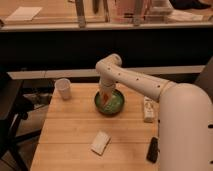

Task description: Place the pepper in the ceramic bowl

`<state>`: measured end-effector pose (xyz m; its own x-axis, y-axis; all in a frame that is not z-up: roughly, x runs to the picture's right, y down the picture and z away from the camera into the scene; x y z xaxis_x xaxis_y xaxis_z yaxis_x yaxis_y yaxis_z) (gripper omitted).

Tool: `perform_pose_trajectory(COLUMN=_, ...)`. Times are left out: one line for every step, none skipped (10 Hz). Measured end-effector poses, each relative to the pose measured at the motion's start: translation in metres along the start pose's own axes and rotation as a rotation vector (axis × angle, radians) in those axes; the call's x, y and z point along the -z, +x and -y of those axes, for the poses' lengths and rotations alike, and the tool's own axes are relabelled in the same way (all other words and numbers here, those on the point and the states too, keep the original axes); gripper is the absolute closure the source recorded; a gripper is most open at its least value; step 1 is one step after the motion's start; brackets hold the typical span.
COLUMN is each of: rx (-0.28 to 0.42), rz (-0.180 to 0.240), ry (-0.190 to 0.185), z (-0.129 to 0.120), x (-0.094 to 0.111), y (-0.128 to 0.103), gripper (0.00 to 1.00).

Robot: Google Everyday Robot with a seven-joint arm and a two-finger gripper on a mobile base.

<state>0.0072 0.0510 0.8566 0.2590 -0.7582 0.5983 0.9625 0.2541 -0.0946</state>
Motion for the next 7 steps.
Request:
perform_pose_trajectory(rx=-0.002, rz=0.001, ry=0.001, z=-0.0005, x=-0.0005, y=0.0004, gripper=0.99)
perform_pose_trajectory(rx=-0.004, rz=0.001, ry=0.001, z=-0.0009, x=-0.0006, y=0.0007, gripper=0.99)
perform_pose_trajectory(rx=-0.005, rz=0.002, ry=0.002, z=-0.0011, x=-0.0009, y=0.0009, gripper=0.99)
perform_pose_trajectory(rx=-0.006, rz=0.002, ry=0.002, z=-0.0012, x=-0.0008, y=0.0012, gripper=0.99)
perform_pose_trajectory(rx=-0.006, rz=0.003, ry=0.002, z=-0.0017, x=-0.0014, y=0.0013, gripper=0.99)
perform_pose_trajectory(rx=-0.007, rz=0.004, ry=0.002, z=-0.0018, x=-0.0014, y=0.0015, gripper=0.99)
perform_pose_trajectory(rx=-0.008, rz=0.004, ry=0.002, z=-0.0023, x=-0.0017, y=0.0017, gripper=0.96)
